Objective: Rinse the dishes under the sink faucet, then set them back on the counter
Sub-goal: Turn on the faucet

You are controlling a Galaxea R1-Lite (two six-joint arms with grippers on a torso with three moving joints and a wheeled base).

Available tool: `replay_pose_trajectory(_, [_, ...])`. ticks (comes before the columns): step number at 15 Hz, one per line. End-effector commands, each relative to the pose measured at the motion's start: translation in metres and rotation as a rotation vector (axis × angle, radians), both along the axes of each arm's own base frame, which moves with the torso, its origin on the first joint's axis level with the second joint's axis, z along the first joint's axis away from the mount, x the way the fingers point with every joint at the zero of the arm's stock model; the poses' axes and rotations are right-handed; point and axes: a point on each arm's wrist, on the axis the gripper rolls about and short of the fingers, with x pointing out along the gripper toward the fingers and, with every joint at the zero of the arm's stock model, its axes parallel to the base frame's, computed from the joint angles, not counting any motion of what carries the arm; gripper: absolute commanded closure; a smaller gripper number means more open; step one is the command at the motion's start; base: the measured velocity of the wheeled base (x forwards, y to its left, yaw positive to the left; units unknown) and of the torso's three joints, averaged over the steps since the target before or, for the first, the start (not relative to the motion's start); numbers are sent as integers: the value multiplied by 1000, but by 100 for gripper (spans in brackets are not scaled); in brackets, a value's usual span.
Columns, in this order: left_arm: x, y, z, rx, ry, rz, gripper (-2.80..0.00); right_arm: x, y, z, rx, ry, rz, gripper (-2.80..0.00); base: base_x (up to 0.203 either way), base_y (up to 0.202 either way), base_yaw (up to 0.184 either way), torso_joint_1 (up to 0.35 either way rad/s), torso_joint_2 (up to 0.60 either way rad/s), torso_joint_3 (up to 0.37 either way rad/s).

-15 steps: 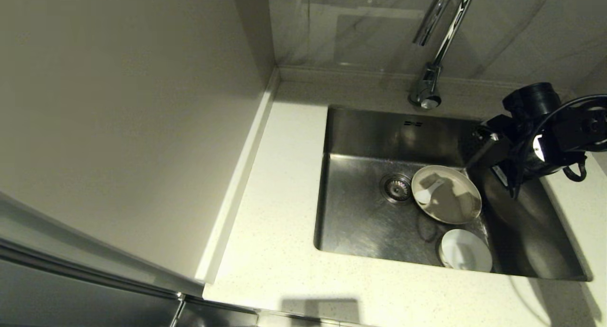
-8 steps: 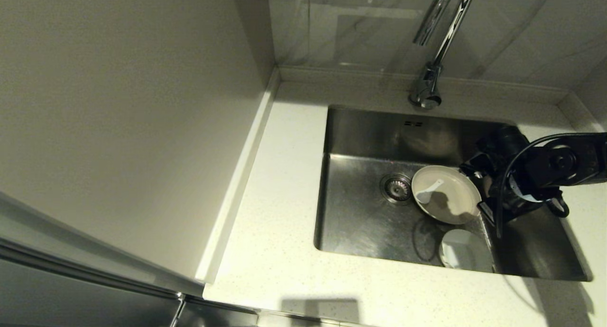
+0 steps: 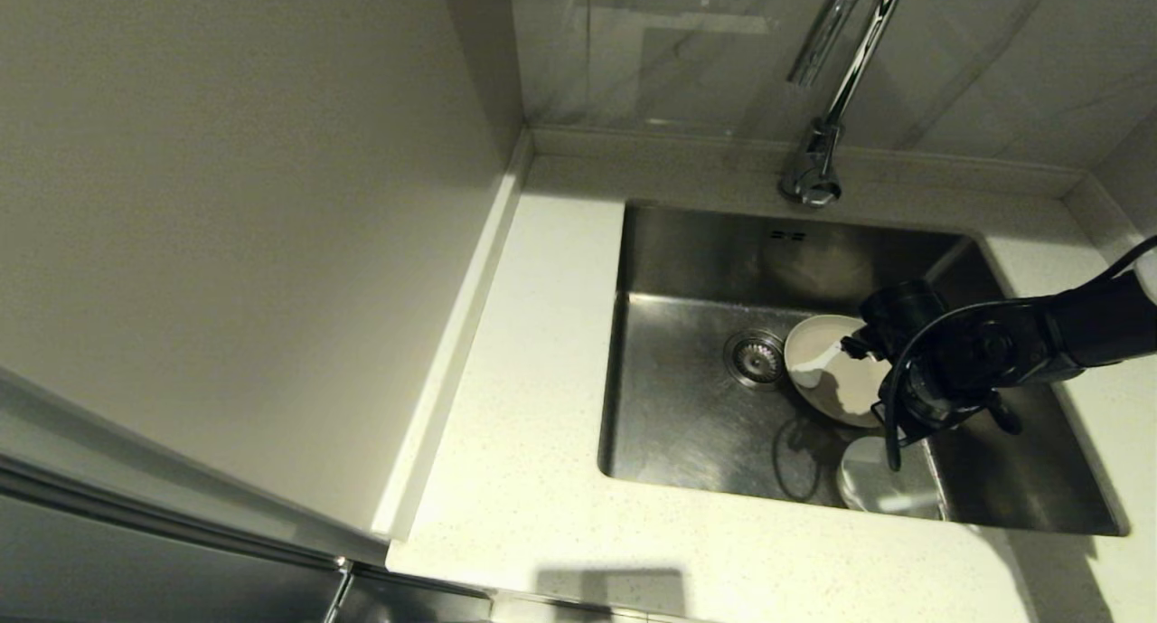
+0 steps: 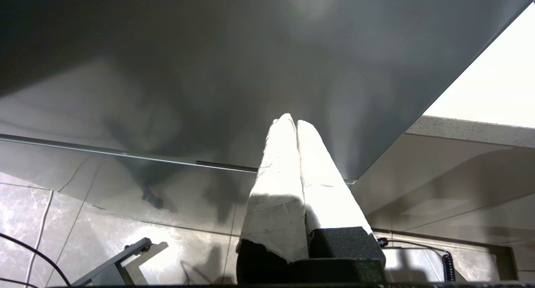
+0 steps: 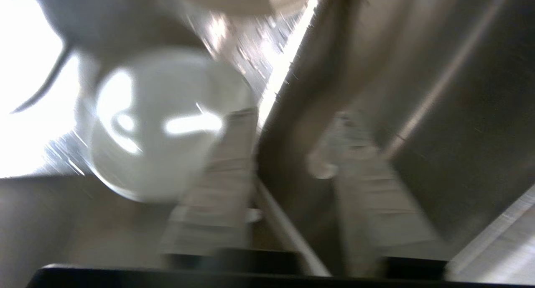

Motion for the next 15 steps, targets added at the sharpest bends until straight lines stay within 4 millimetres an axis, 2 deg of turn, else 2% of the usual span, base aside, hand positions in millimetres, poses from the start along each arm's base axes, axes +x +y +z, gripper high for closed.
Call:
replay_pose_trajectory(1, [0,0,0,-1,-3,1,0,12,11,-16,38,-28,-53,-280,0,0,0,0,0,0])
replay_pose_trajectory(3, [0,0,0,-1,-3,1,0,23,25,-9,102,-134,-164,-280,0,0,0,0,0,0])
replay_pose_trajectory(6, [0,0,0,-1,-3,1,0,30,33,-5,144,-148,-347,-280,0,0,0,0,0,0])
replay_pose_trajectory(8, [0,0,0,-1,-3,1,0,30,32,-16,87,-161,-448,-280,0,0,0,0,0,0])
replay_pose_trajectory(11, [0,0,0,-1,-3,1,0,26,32,-32,92,-148,-537,-280,0,0,0,0,0,0])
replay_pose_trajectory(15, [0,0,0,-1,-3,1,0,24,39,-53,193,-61,-565,-280,0,0,0,0,0,0])
